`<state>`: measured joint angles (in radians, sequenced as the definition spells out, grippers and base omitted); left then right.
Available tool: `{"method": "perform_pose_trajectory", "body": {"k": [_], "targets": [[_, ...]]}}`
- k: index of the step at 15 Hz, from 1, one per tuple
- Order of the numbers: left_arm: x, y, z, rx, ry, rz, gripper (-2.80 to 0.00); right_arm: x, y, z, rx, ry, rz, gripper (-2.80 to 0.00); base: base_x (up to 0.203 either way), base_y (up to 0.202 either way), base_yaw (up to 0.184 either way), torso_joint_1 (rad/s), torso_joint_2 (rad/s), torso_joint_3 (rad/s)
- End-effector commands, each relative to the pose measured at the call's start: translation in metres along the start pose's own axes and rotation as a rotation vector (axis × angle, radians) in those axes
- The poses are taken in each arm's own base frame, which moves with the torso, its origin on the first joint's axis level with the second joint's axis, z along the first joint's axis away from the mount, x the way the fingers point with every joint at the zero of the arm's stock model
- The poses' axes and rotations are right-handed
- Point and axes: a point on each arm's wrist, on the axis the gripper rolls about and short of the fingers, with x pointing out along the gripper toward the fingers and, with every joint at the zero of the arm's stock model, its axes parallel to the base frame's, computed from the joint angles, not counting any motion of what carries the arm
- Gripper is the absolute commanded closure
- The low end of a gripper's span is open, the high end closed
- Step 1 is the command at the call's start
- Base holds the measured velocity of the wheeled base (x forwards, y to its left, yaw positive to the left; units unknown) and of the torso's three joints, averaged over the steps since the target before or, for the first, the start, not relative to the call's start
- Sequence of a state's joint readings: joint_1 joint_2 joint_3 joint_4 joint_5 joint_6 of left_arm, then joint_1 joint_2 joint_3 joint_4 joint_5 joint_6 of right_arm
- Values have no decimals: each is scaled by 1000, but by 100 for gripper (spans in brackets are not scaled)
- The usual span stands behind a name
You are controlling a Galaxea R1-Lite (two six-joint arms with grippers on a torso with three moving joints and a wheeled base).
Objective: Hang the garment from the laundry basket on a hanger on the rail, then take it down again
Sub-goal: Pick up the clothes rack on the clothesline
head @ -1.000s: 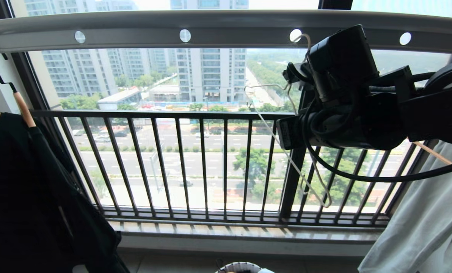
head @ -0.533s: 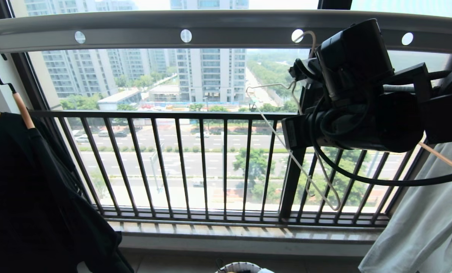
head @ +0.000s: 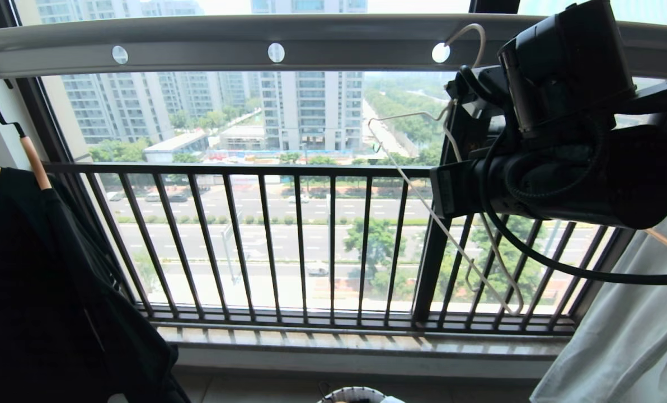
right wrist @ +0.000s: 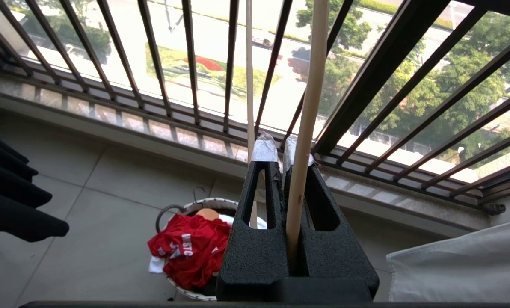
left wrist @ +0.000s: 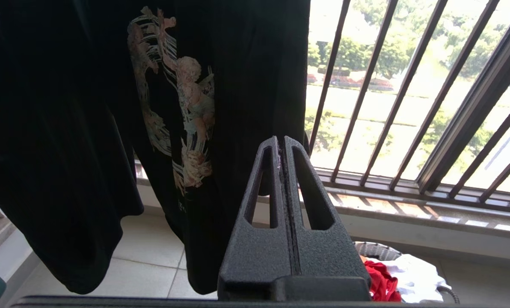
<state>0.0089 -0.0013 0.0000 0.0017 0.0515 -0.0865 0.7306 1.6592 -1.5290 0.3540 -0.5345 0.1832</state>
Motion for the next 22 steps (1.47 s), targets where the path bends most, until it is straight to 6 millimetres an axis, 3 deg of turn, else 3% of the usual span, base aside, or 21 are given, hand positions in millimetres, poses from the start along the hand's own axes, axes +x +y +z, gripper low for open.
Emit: {"method": "perform_pose_trajectory", "body": {"k": [1,8,15,19,22], "targets": [[0,0,0,-1,1,1,0,-19,-6,3,13,-32,17,0,0,0,0,0,0,0],[0,0,0,-1,1,1,0,-73,-32,-14,18,-67,66,0,0,0,0,0,0,0],[0,0,0,-1,1,1,0,-102,-64,-89,-60,73,233,0,0,0,0,0,0,0],[0,0,0,-1,1,1,0,-98,-72,-105,-88,152,448,0,0,0,0,0,0,0],[0,0,0,-1,1,1,0,-76,-77,-107,-88,187,525,0,0,0,0,0,0,0]]}}
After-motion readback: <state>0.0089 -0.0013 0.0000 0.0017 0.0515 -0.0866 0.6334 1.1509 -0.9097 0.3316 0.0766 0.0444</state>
